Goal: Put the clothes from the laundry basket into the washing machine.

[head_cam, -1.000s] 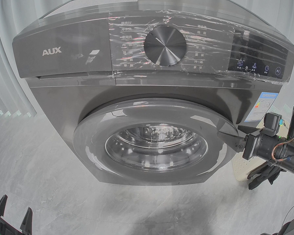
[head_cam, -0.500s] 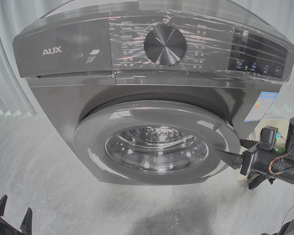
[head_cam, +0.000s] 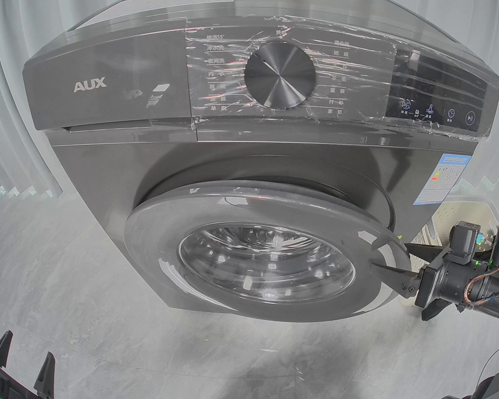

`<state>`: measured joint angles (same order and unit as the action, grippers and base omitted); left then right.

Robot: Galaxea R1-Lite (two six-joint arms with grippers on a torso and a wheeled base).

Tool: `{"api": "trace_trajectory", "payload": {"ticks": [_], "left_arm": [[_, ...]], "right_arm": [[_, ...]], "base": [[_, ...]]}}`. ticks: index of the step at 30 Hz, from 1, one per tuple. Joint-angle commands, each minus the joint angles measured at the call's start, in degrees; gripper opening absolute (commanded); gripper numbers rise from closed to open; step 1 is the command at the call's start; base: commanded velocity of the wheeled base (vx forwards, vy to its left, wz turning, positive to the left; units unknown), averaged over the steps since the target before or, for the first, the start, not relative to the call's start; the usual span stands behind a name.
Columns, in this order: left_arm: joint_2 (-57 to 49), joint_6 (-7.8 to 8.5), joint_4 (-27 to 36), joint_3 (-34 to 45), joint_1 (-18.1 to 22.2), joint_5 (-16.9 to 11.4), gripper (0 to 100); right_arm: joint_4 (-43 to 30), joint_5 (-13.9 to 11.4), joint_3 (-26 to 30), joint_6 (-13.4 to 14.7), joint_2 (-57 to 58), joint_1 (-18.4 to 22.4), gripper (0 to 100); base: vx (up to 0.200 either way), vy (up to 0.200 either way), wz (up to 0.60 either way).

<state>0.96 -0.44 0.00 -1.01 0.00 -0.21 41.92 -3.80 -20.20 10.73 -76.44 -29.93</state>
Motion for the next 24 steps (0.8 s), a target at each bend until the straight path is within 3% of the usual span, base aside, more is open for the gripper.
{"api": "trace_trajectory", "payload": {"ticks": [1,5,10,15,17,21,24], "left_arm": [[-1.0,0.0,0.0,1.0,0.0,0.0,100],[-1.0,0.0,0.0,1.0,0.0,0.0,100],[-1.0,0.0,0.0,1.0,0.0,0.0,100],[-1.0,0.0,0.0,1.0,0.0,0.0,100],[-1.0,-0.53,0.0,1.0,0.0,0.0,100],[-1.0,0.0,0.0,1.0,0.0,-0.1,100],[-1.0,0.09,0.0,1.0,0.0,0.1,100]], "right_arm": [[-0.2,-0.4,0.8,-0.2,-0.5,-0.4,100],[-0.1,-0.9,2.5,0.3,0.1,-1.4,100],[0.0,-3.9,5.6,-0.3,2.5,-1.2,100],[0.0,-3.8,3.1,-0.4,1.5,-1.0,100],[0.1,-3.8,2.1,-0.4,0.1,-1.0,100],[0.1,-3.8,1.7,-0.4,-1.6,-1.5,100],[0.0,-3.9,2.3,-0.3,-2.6,-1.6,100]], "base": [[0.0,0.0,0.0],[0.0,0.0,0.0],[0.0,0.0,0.0],[0.0,0.0,0.0],[-0.2,0.0,0.0],[-0.2,0.0,0.0],[0.0,0.0,0.0]]}}
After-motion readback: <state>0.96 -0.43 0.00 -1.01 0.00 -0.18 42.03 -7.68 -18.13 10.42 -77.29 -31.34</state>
